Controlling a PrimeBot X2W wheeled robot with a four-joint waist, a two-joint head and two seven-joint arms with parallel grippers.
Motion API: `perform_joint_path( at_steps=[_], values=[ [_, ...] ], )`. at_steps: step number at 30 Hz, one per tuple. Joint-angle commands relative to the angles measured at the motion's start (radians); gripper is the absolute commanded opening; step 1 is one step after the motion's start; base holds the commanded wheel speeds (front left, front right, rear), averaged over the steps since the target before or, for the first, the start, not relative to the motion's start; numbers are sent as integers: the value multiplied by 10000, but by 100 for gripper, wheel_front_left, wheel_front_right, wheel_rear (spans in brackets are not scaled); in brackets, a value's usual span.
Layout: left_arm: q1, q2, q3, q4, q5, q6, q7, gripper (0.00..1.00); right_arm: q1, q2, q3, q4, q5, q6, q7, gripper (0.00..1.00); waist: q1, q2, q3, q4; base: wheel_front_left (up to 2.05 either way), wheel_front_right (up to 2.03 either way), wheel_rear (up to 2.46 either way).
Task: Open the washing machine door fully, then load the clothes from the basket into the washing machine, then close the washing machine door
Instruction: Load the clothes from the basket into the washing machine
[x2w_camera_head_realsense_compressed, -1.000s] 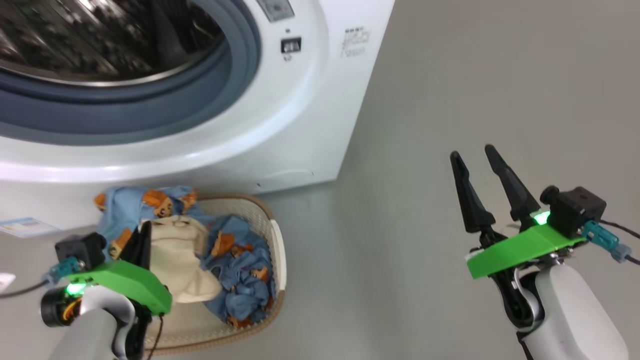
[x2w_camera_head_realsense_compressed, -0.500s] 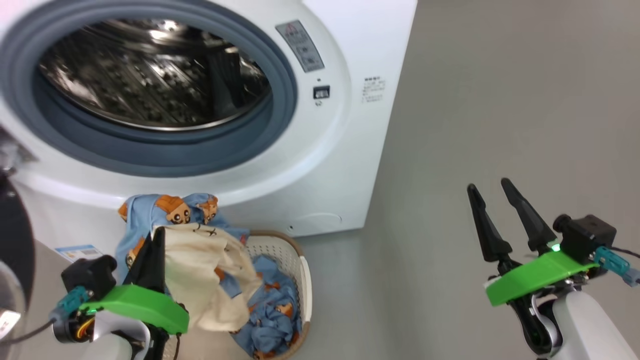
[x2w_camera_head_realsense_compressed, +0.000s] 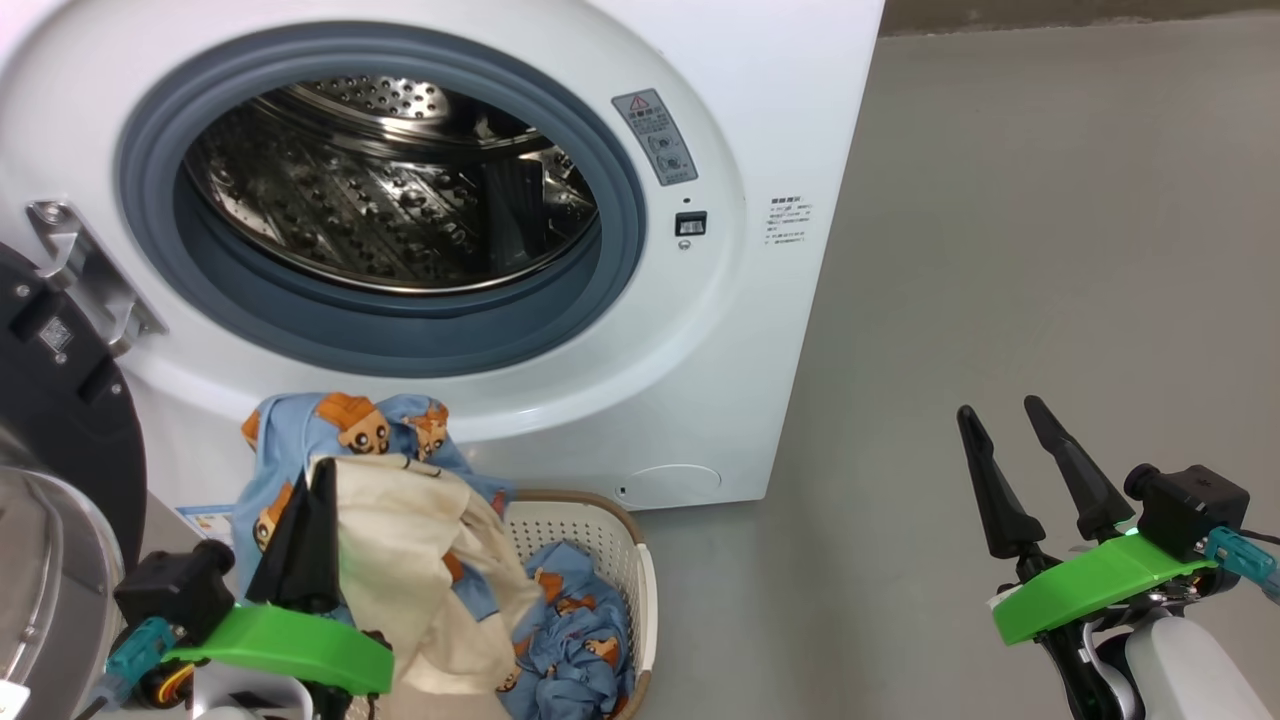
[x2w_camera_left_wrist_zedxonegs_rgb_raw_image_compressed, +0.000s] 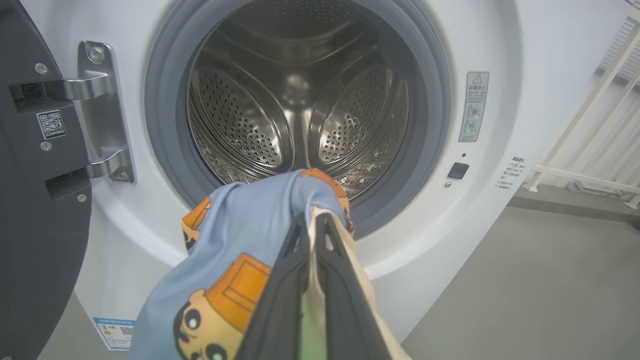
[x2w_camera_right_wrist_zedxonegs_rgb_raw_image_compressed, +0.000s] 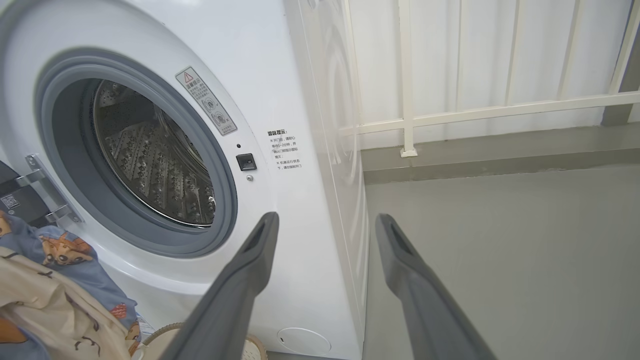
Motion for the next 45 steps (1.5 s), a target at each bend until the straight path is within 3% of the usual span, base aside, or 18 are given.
perform_joint_path(
  at_steps=[1,10,20,36,45],
  values=[
    [-157,236,390,-450,131,108,-7,0,23,-123,172,-252,52,16,-48,100,0,0,-38,33,0,0,0],
    [-442,348,378,-882,174,239,171,0,-17,-139,246,-291,59,16,-48,100,0,0,89,8,0,0,0],
    [-2585,534,490,-274,293,61,259,0,-347,-35,416,-431,-8,16,-48,100,0,0,899,-223,0,0,0],
    [-7559,776,576,3911,353,-740,194,0,-1423,590,616,-820,-253,16,-48,100,0,0,3791,-1453,0,0,0],
    [-9481,967,534,5873,468,-1059,21,0,-1765,957,671,-1007,-326,16,-48,100,0,0,4927,-2054,0,0,0]
  ],
)
